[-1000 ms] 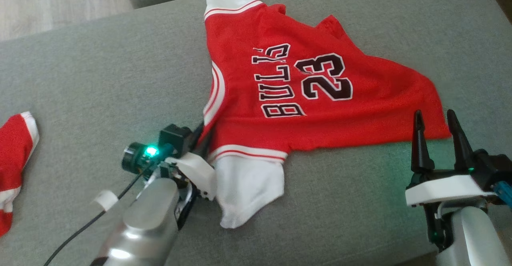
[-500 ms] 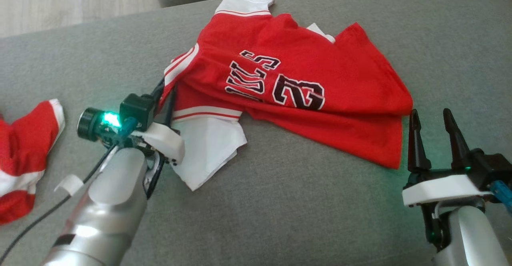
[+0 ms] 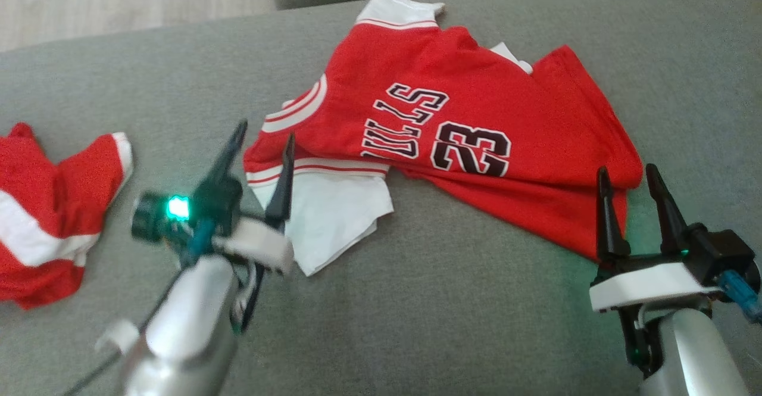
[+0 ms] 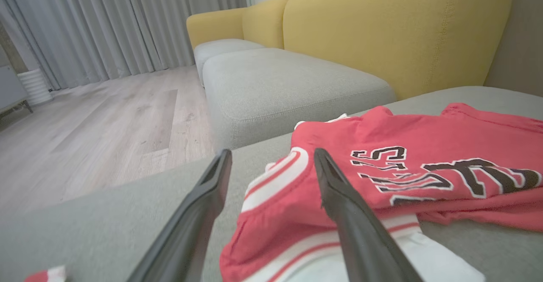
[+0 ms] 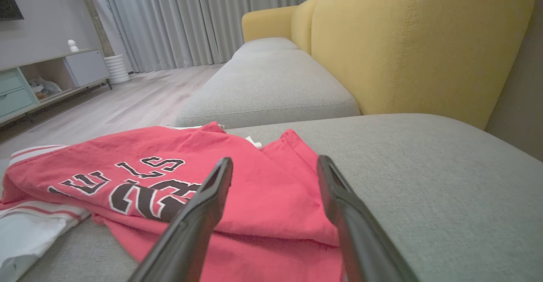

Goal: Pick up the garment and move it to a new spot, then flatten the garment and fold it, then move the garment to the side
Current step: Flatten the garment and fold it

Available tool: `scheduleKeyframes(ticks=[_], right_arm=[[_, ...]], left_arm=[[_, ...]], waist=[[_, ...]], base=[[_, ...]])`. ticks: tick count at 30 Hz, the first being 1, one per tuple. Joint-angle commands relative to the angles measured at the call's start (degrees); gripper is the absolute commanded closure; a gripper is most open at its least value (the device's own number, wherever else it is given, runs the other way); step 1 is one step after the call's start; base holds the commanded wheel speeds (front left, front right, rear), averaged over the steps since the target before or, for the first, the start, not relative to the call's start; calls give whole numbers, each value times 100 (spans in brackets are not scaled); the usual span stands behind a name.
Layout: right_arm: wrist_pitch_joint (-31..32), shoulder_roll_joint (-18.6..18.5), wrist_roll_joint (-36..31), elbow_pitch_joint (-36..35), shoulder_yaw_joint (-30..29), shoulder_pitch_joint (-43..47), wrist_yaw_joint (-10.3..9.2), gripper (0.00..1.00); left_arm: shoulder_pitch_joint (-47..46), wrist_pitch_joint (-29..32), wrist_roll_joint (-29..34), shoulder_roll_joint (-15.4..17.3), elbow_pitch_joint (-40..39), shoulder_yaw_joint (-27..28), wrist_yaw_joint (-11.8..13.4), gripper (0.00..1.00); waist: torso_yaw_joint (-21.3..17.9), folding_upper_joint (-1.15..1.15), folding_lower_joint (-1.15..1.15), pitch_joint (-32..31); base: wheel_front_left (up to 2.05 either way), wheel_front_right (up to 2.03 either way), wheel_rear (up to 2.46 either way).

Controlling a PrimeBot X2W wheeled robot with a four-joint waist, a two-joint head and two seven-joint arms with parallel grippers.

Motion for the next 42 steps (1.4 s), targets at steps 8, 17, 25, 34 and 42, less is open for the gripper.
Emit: scheduleKeyframes(ticks=[8,17,25,34,42], right_arm=[[-62,-32,-35,-275,143,325,-4,0],[-62,-32,-79,-294,121,442,-4,0],[-62,-32,-77,-280,145,466,-4,0],[-62,-32,-52,-280,175,390,-4,0],[-62,-32,-3,-283,186,317,-4,0]], left_arm=[[976,-55,-81,-161,-819,482,59,0],[1430,-55,-94,-369,-871,554,-93,0],[1320,267,-261,-496,-120,246,-363,0],[1049,560,-503,-563,480,165,-389,0],[850,1001,-619,-586,878,23,-414,0]], waist=[[383,0,0,-404],[492,0,0,-498],[355,0,0,-466],[126,0,0,-310],[-56,0,0,-171]], base=[[0,0,0],[0,0,0],[0,0,0],[0,0,0],[0,0,0]])
